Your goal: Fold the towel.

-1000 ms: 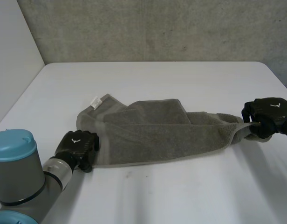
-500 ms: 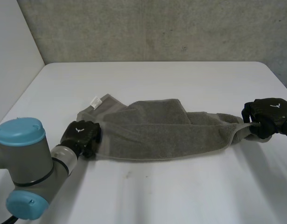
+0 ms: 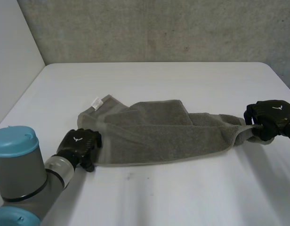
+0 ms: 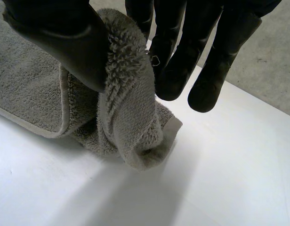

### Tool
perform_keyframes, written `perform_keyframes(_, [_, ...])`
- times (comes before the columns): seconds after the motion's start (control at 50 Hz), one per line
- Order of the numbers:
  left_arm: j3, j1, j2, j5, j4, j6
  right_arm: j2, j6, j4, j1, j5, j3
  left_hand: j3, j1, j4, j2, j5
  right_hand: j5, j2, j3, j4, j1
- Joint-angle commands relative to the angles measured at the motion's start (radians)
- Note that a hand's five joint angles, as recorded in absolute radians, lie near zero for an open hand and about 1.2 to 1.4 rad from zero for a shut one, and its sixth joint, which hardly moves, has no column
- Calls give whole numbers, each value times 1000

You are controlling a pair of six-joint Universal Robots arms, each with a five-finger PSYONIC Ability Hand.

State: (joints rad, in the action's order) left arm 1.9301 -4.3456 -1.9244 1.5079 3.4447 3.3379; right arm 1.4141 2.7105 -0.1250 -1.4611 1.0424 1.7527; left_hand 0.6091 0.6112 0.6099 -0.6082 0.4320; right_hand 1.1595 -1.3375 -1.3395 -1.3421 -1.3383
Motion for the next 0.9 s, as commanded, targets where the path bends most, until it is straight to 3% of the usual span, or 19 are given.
perform_keyframes(0.02, [20, 0, 18, 0, 2, 0, -1, 0, -1, -2, 1, 1, 48, 46, 47, -49, 50, 62, -59, -57, -54, -58])
perform_keyframes(0.42, [-71, 0, -102, 0, 14, 2, -12, -58, -5, -5, -1, 11, 106, 104, 105, -107, 109, 62, -59, -57, -54, -58])
perform_keyframes(0.68, [-161, 0, -119, -2, 17, 0, -12, -64, -7, -5, 1, 11, 550, 548, 549, -551, 552, 62, -59, -57, -54, -58])
perform_keyframes(0.72, [-149, 0, -119, -2, 14, 0, -12, -64, -7, -5, 1, 11, 754, 752, 753, -755, 757, 62, -59, -57, -54, -58])
perform_keyframes(0.9, [-102, 0, -82, -2, 7, 0, -11, -64, -8, -5, 1, 5, 787, 785, 786, -788, 790, 62, -59, -57, -54, -58])
